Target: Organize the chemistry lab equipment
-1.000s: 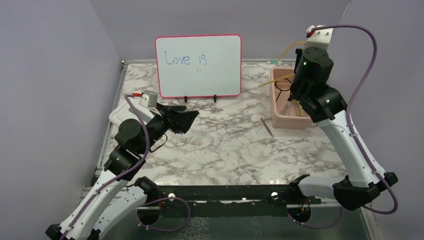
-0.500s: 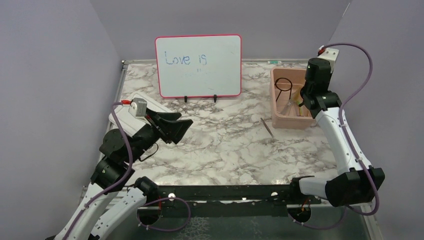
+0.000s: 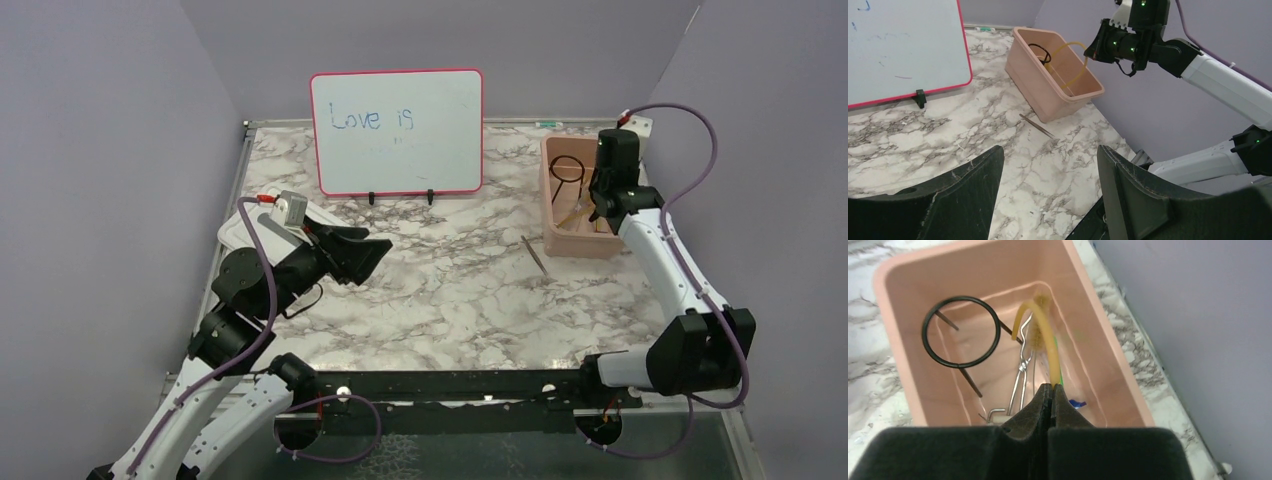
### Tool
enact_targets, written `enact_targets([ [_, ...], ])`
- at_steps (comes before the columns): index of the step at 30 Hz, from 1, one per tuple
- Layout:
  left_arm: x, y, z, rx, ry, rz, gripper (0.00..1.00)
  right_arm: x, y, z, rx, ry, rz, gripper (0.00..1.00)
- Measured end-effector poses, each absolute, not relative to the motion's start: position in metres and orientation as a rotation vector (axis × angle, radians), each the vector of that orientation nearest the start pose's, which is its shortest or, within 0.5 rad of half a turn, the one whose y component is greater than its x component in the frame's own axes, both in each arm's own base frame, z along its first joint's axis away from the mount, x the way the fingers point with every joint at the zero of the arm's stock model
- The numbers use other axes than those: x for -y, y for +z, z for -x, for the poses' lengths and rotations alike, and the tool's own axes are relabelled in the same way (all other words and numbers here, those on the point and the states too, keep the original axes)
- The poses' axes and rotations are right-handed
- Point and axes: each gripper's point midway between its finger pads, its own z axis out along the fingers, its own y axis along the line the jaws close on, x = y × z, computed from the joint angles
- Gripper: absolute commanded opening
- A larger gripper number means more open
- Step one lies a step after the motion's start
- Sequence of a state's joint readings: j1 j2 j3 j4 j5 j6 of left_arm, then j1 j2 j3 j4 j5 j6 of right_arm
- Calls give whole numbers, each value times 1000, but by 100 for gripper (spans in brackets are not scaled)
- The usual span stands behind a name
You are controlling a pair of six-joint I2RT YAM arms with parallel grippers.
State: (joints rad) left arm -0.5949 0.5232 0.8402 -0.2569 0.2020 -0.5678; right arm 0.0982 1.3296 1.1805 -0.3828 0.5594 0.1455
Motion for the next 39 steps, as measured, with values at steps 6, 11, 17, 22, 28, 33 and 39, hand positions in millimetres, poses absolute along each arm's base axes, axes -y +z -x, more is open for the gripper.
enact_targets([
  [6, 186, 359, -173, -1611, -1067, -192, 72, 53, 190, -385, -2102, -433, -479, 1],
  [11, 187, 365, -177, -1608, -1056, -195, 71, 50, 148, -380, -2180, -430, -566, 3],
  [17, 194, 353, -192, -1657, -1011, -212, 72, 53, 128, -375, -2219, -447, -609, 30],
  [22, 201, 338, -204, -1693, -982, -232, 72, 55, 136, -375, -2225, -461, -608, 38],
  [28, 212, 322, -222, -1739, -960, -245, 72, 48, 174, -379, -2222, -403, -581, 39],
  [33, 220, 315, -232, -1758, -955, -245, 72, 36, 202, -368, -2215, -297, -528, 40],
  [39, 229, 316, -246, -1736, -956, -250, 72, 2, 228, -352, -2218, -95, -395, 39],
])
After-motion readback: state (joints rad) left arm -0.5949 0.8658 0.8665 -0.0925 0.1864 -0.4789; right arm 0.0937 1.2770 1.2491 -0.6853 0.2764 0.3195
